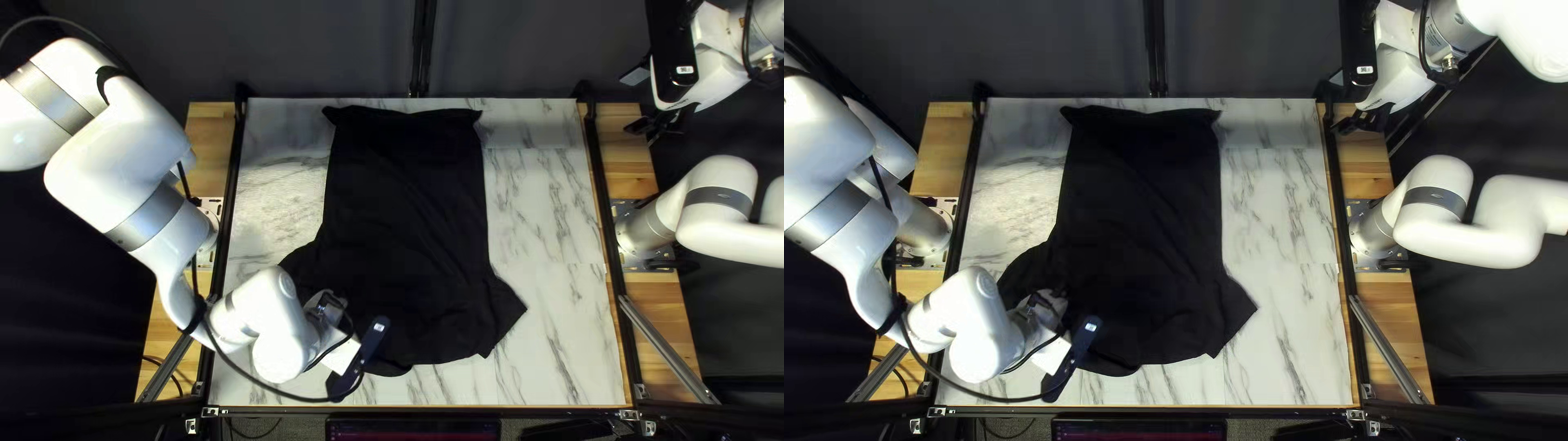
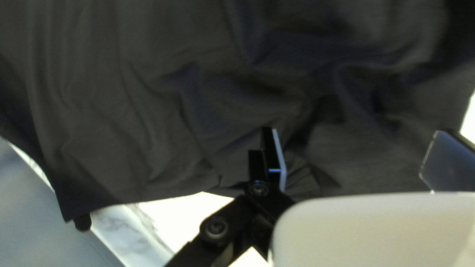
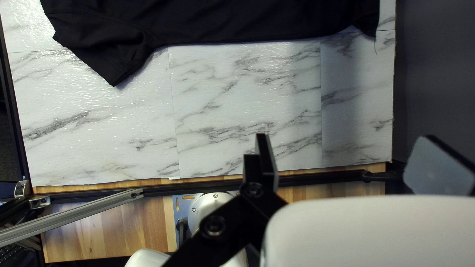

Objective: Fold t-shirt

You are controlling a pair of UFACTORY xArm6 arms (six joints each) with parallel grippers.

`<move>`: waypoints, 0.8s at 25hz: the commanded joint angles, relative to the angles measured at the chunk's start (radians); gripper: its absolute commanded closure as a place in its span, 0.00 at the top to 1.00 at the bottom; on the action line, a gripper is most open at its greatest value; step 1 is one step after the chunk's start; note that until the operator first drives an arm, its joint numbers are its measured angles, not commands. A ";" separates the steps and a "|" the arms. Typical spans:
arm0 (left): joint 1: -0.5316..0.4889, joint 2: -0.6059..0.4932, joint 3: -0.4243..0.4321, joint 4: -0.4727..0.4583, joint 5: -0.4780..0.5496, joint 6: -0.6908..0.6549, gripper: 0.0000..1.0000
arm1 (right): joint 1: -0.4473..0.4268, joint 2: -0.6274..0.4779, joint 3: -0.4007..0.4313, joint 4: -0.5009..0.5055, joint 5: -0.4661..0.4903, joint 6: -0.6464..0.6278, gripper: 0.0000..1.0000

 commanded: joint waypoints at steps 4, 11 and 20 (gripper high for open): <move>-0.024 0.197 -0.185 0.001 0.151 -0.156 1.00 | 0.000 0.000 0.000 0.000 0.000 0.000 1.00; -0.023 0.265 -0.275 -0.028 0.271 -0.181 0.92 | 0.000 0.000 0.000 0.000 0.000 0.000 1.00; -0.020 0.251 -0.265 -0.019 0.274 -0.181 0.00 | 0.000 0.000 0.000 0.000 0.000 0.000 1.00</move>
